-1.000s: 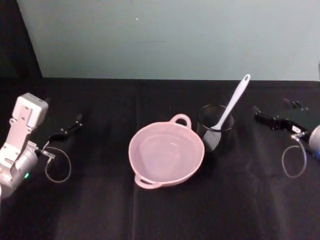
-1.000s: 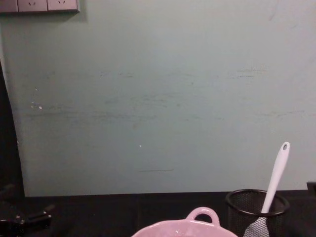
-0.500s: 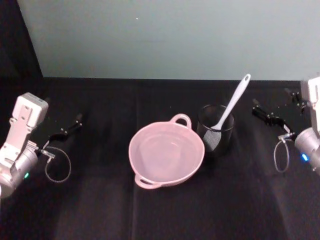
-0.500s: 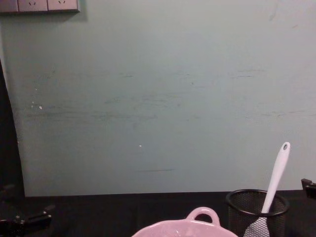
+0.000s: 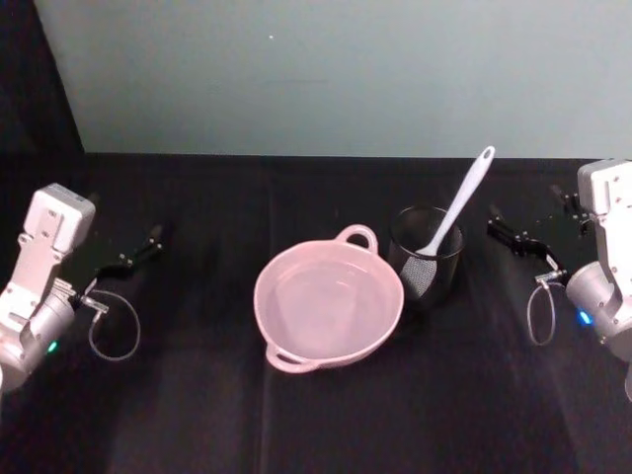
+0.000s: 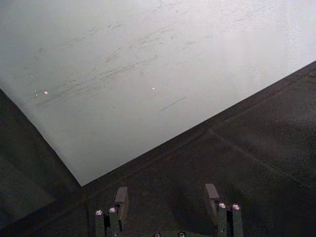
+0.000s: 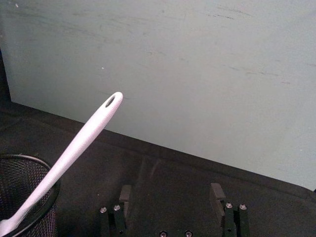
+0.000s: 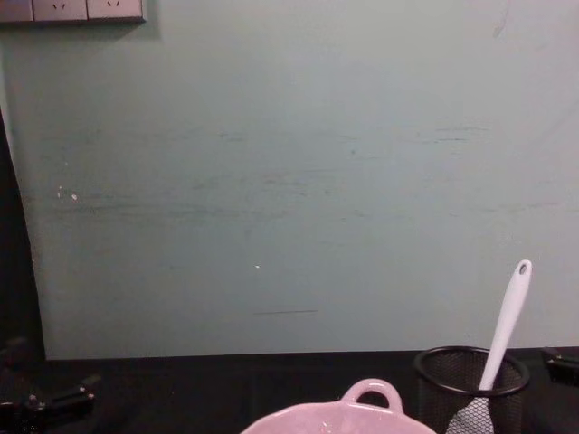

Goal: Use the one hand to pick up the spoon and stir the clear water in the bowl.

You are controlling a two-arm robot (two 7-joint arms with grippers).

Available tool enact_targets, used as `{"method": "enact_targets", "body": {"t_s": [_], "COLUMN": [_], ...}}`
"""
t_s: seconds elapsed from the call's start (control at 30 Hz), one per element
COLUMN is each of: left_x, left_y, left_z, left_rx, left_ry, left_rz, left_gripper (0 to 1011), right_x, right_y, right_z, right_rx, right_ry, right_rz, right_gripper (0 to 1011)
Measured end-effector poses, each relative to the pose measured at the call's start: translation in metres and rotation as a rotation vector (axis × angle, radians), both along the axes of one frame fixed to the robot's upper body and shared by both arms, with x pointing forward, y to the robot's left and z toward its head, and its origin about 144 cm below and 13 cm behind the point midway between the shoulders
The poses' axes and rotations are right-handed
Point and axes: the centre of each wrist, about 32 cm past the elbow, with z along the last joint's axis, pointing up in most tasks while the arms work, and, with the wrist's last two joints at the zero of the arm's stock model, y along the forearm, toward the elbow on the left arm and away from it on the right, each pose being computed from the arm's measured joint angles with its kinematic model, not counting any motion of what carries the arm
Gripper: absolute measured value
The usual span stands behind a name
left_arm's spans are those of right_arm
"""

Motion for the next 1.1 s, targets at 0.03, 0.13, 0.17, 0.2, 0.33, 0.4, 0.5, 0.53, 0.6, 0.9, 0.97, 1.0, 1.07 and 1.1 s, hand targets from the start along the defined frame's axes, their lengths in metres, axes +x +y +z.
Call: {"method": "enact_targets", "body": {"t_s": [0.03,0.13,0.17,0.2,0.33,0.4,0.5,0.53,0.6,0.9,0.97,1.0,1.07,1.1], "left_x": [0.0,0.0,0.0,0.0,0.0,0.0,0.0,0.0,0.0,0.0,0.0,0.0,0.0,0.0], "left_y": [0.0,0.0,0.0,0.0,0.0,0.0,0.0,0.0,0.0,0.0,0.0,0.0,0.0,0.0], "left_z": [0.0,0.0,0.0,0.0,0.0,0.0,0.0,0.0,0.0,0.0,0.0,0.0,0.0,0.0], "left_rx": [0.0,0.0,0.0,0.0,0.0,0.0,0.0,0.0,0.0,0.0,0.0,0.0,0.0,0.0], "left_ry": [0.0,0.0,0.0,0.0,0.0,0.0,0.0,0.0,0.0,0.0,0.0,0.0,0.0,0.0], "left_rz": [0.0,0.0,0.0,0.0,0.0,0.0,0.0,0.0,0.0,0.0,0.0,0.0,0.0,0.0], "left_gripper": [1011,1011,1011,1011,1011,1011,1011,1011,1011,1011,1011,1011,1011,1011], "right_x": [0.0002,0.0001,0.0001,0.0,-0.0001,-0.0001,-0.0001,-0.0001,-0.0002,-0.0002,-0.0002,-0.0002,-0.0002,-0.0002], "right_y": [0.0002,0.0002,0.0001,0.0001,-0.0001,-0.0001,-0.0001,-0.0002,-0.0002,-0.0002,-0.0002,-0.0003,-0.0003,-0.0003], "right_z": [-0.0001,-0.0002,-0.0002,-0.0002,-0.0003,-0.0004,-0.0004,-0.0004,-0.0004,-0.0003,-0.0003,-0.0003,-0.0003,-0.0003], "right_rx": [0.001,0.001,0.001,0.001,0.001,0.0,0.0,0.0,0.0,0.0,0.0,0.0,0.0,0.0], "right_ry": [0.0,0.001,0.001,0.001,0.002,0.002,0.002,0.002,0.003,0.002,0.002,0.002,0.002,0.002], "right_rz": [-0.002,-0.001,-0.001,0.0,0.001,0.001,0.002,0.002,0.002,0.003,0.003,0.003,0.003,0.003], "right_gripper": [1004,1004,1004,1004,1004,1004,1004,1004,1004,1004,1004,1004,1004,1004]}}
